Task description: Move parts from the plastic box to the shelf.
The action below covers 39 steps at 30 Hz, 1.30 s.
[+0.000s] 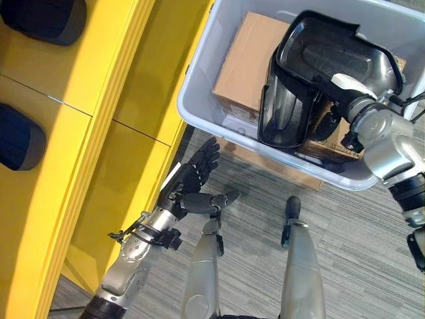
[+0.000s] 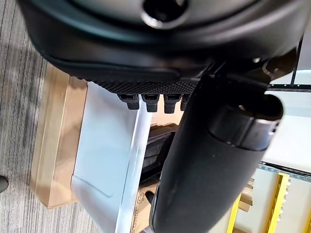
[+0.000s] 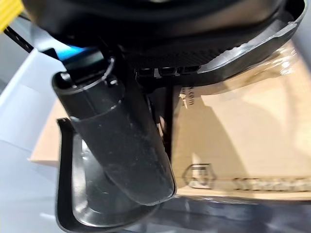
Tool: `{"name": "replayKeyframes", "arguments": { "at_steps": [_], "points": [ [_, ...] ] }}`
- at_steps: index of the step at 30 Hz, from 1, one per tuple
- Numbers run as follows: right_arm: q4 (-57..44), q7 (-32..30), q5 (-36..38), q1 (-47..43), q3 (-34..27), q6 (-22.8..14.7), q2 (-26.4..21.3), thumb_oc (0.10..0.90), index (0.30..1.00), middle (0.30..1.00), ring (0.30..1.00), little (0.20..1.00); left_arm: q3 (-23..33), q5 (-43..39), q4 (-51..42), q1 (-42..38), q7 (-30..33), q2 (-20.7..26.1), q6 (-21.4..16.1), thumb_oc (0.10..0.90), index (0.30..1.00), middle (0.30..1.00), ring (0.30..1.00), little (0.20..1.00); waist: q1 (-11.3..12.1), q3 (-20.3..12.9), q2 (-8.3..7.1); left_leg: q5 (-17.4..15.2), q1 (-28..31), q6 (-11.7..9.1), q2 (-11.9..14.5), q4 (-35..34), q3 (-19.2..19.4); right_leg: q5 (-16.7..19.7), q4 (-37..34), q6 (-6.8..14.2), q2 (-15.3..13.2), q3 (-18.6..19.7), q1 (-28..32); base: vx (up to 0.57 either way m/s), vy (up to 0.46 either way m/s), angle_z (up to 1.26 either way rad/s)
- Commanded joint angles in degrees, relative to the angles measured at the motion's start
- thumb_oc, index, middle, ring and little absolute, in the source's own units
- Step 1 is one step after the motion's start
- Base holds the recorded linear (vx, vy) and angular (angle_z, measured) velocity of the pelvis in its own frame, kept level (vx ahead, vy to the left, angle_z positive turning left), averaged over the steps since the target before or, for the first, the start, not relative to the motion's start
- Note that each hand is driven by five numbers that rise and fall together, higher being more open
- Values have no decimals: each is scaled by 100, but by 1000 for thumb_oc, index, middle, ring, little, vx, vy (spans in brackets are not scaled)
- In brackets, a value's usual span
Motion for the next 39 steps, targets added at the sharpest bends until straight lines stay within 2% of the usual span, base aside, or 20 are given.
{"name": "replayKeyframes", "arguments": {
  "at_steps": [1, 6, 15, 18, 22, 24, 28, 29, 31, 33, 34, 35, 36, 39],
  "points": [
    [1369, 1038, -21, 263, 161, 344, -752, 900, 1000, 1000, 1000, 1000, 481, 32, -914, 151, 49, 485, -414, 900, 1000, 1000, 1000, 1000, -28, -28, -367, -1264, 110, 372, -85, 841, 317, -566, -312, -205, 54, -362, 459, 72, -48, 1],
    [2210, 1458, 66, 286, 179, 25, -1295, 900, 1000, 1000, 1000, 1000, 604, -10, -956, 225, -46, 615, -351, 900, 1000, 1000, 1000, 1000, -21, -28, -471, -1271, 111, 376, -34, 905, 325, -580, -323, -220, 62, -440, 549, 3, -61, 6],
    [3168, 916, 588, 7, 141, -473, -1877, 900, 1000, 1000, 1000, 1000, 725, -83, -1020, 362, -159, 771, -326, 900, 1000, 1000, 1000, 1000, 10, -28, -557, -1289, 124, 384, 18, 979, 327, -595, -353, -233, 58, -531, 680, -2, -29, 0],
    [3382, 455, 90, -261, 211, -673, -2000, 900, 1000, 1000, 1000, 1000, 733, -133, -996, 377, -165, 803, -355, 900, 1000, 1000, 1000, 1000, 15, -28, -543, -1308, 115, 388, 22, 1023, 339, -611, -331, -239, 57, -536, 693, 0, 6, -3],
    [3473, -20, -430, -475, 342, -757, -2028, 900, 1000, 1000, 1000, 1000, 696, -166, -962, 387, -182, 781, -426, 900, 1000, 1000, 1000, 1000, 18, -28, -490, -1317, 104, 399, 4, 1032, 350, -624, -313, -234, 47, -526, 686, -2, 13, -2],
    [3492, -414, -998, -674, 528, -859, -2016, 900, 1000, 1000, 1000, 1000, 640, -185, -922, 381, -188, 770, -486, 900, 1000, 1000, 1000, 1000, 30, -28, -437, -1316, 103, 404, -19, 1029, 357, -631, -310, -232, 33, -519, 683, -4, 49, -3],
    [3292, -1166, -1537, -1123, 899, -1103, -1999, 900, 1000, 1000, 1000, 1000, 586, -242, -881, 381, -233, 765, -575, 900, 1000, 1000, 1000, 1000, 59, -28, -355, -1318, 89, 412, -63, 1023, 354, -644, -300, -225, 16, -489, 665, -4, 34, -4],
    [3218, -1355, -1622, -1330, 1081, -1370, -1999, 900, 1000, 1000, 1000, 1000, 588, -281, -895, 394, -260, 767, -590, 900, 1000, 1000, 1000, 1000, 69, -28, -330, -1318, 82, 408, -76, 1019, 349, -649, -306, -222, 17, -481, 661, -7, 23, -5],
    [2971, -1594, -1863, -1597, 1317, -1572, -2011, 900, 1000, 1000, 1000, 1000, 570, -277, -866, 390, -284, 740, -623, 900, 1000, 1000, 1000, 1000, 74, -28, -307, -1316, 78, 405, -97, 1015, 349, -651, -305, -221, 12, -471, 651, -7, 21, -6],
    [2737, -1647, -1916, -1723, 1439, -1668, -2006, 900, 1000, 1000, 1000, 1000, 575, -275, -879, 377, -294, 728, -601, 900, 1000, 1000, 1000, 1000, 72, -28, -300, -1316, 67, 404, -111, 1027, 333, -648, -301, -218, 12, -465, 642, -42, 8, -6],
    [2593, -1679, -1916, -1786, 1469, -1631, -2017, 900, 1000, 1000, 1000, 1000, 592, -268, -879, 358, -298, 723, -611, 900, 1000, 1000, 1000, 1000, 70, -28, -305, -1188, -45, 440, -104, 1015, 380, -516, -337, -259, 5, -501, 540, -5, 14, -4],
    [2261, -1797, -1971, -1833, 1573, -1670, -2023, 900, 1000, 1000, 1000, 1000, 592, -267, -864, 402, -317, 690, -618, 900, 1000, 1000, 1000, 1000, 63, -28, -298, -1322, 71, 400, -112, 1038, 345, -649, -298, -214, 6, -450, 640, -73, 17, -4],
    [2150, -1808, -1960, -1879, 1585, -1646, -2028, 900, 1000, 1000, 1000, 1000, 618, -262, -873, 384, -317, 683, -621, 900, 1000, 1000, 1000, 1000, 55, -28, -301, -1192, -39, 437, -107, 1018, 389, -513, -343, -255, 1, -482, 537, -3, 26, -4],
    [1594, -1874, -2168, -1890, 1565, -1653, -1987, 900, 1000, 1000, 1000, 1000, 658, -276, -860, 412, -369, 640, -632, 900, 1000, 1000, 1000, 1000, 26, -28, -284, -1207, -8, 436, -120, 1009, 393, -519, -346, -252, 14, -436, 535, -25, 34, -2]
  ]
}}
